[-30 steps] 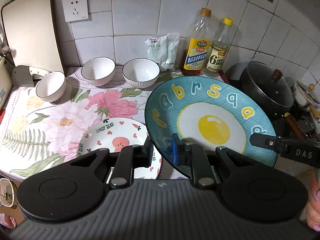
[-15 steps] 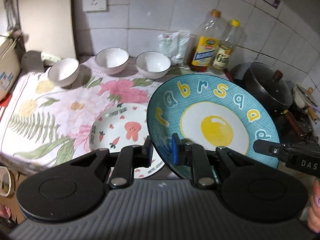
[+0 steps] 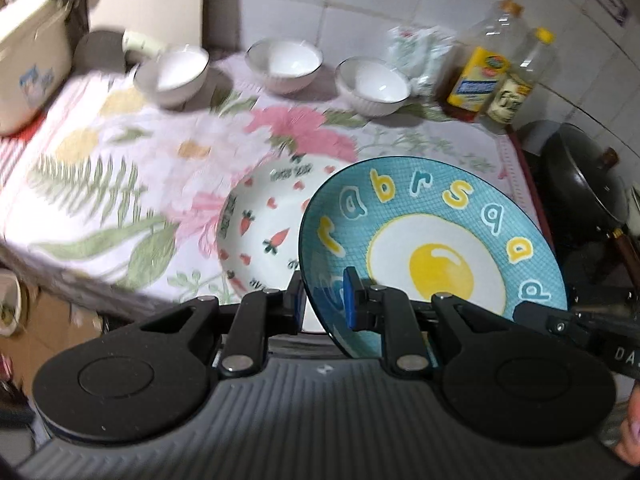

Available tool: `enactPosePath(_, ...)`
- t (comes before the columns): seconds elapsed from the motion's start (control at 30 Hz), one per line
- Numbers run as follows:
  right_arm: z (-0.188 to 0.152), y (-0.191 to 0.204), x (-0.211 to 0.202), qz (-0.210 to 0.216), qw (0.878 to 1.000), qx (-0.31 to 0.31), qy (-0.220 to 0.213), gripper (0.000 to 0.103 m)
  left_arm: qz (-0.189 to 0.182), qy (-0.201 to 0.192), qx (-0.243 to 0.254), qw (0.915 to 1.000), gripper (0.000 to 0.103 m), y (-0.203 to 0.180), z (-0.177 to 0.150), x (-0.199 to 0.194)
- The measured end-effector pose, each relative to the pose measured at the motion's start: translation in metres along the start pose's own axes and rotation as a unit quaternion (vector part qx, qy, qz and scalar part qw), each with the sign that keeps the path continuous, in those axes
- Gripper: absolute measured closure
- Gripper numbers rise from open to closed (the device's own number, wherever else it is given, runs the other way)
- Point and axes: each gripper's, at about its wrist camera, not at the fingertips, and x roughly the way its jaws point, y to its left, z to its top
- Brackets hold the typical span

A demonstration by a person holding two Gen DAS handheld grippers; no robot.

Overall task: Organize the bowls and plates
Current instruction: 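Carry the blue plate over the Lovely Bear plate stack and lower it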

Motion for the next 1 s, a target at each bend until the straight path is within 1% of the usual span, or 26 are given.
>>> enactPosePath(0.1, 0.0, 0.007, 0.018, -0.005, 1.0, -0.015, 0.013, 0.077, 0.012, 0.008, -0.005, 0.9999, 0.086, 0.01, -0.001, 0.011)
enactPosePath(0.2, 0.003, 0.01, 0.036, 0.005, 0.999, -0.015, 0.031, 0.077, 0.018, 0.023, -0.024, 0.9993, 0.086, 0.026, 0.001, 0.023)
enactPosePath(0.4, 0.008, 0.012, 0.071, 0.015, 0.998, -0.022, 0.059, 0.077, 0.026, 0.036, -0.043, 0.9981, 0.086, 0.049, -0.003, 0.048)
enactPosePath(0.6, 0.013, 0.015, 0.093, 0.015, 0.996, -0.026, 0.081, 0.077, 0.011, 0.049, -0.059, 0.997, 0.086, 0.068, -0.003, 0.062)
enactPosePath(0.7, 0.016, 0.019, 0.102, 0.014, 0.995, -0.035, 0.087, 0.077, 0.012, 0.05, -0.053, 0.9973, 0.087, 0.073, -0.002, 0.065)
enactPosePath(0.83, 0.021, 0.018, 0.115, 0.008, 0.994, -0.032, 0.103, 0.077, 0.013, 0.057, -0.054, 0.9968, 0.086, 0.077, 0.001, 0.073)
enactPosePath(1.0, 0.027, 0.026, 0.118, -0.005, 0.994, -0.056, 0.099, 0.077, 0.007, 0.06, -0.059, 0.9964, 0.087, 0.08, 0.003, 0.078)
